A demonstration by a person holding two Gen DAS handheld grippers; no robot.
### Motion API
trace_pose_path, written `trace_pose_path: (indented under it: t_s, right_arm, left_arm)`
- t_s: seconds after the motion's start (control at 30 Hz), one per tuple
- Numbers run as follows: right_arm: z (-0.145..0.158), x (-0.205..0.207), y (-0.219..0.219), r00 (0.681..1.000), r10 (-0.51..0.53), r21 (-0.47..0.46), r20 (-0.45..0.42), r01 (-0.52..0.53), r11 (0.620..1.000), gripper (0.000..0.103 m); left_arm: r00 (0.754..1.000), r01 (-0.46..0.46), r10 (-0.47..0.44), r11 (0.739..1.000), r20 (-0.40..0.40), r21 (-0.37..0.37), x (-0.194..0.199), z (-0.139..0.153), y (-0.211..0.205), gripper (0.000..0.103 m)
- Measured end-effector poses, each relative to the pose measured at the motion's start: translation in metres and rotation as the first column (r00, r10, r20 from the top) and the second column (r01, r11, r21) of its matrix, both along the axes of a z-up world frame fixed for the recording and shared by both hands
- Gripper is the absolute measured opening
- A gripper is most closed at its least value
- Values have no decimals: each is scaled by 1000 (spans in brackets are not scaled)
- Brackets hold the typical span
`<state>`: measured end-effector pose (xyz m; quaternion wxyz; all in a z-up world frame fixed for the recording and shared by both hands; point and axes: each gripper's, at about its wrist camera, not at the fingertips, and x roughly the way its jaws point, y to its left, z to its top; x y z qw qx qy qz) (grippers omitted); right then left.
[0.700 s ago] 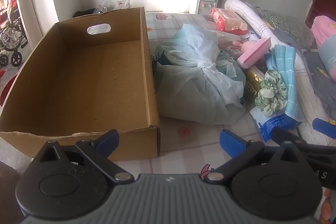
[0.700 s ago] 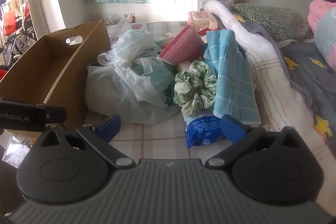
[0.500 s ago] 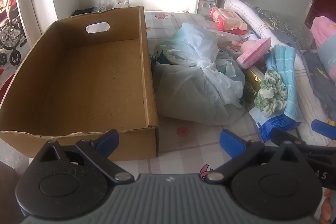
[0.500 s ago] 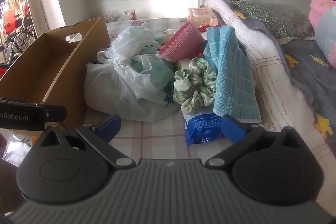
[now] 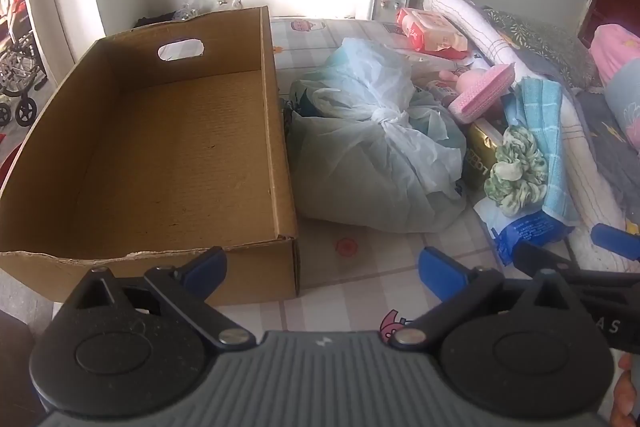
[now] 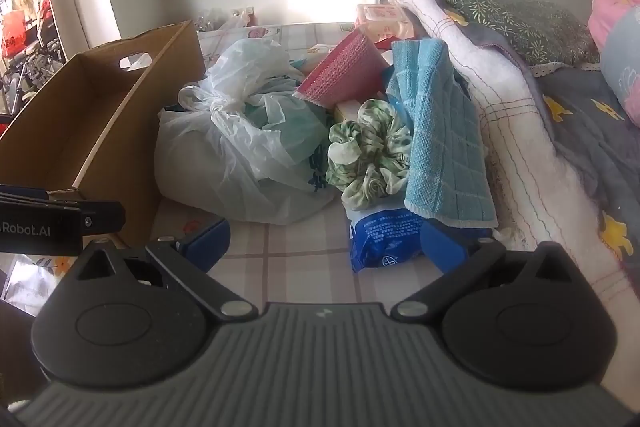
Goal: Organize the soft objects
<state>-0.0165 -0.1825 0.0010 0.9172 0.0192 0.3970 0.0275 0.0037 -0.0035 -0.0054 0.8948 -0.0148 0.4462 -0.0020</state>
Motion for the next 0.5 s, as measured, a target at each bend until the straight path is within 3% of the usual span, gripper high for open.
trace_pose_path:
  t_s: [0.5]
  right_arm:
    - [-1,1,4,1000,7,-7,-13,-7,1000,102]
  left_arm:
    - [1000,1,-1,1000,-1,-2,0,-1,0,103]
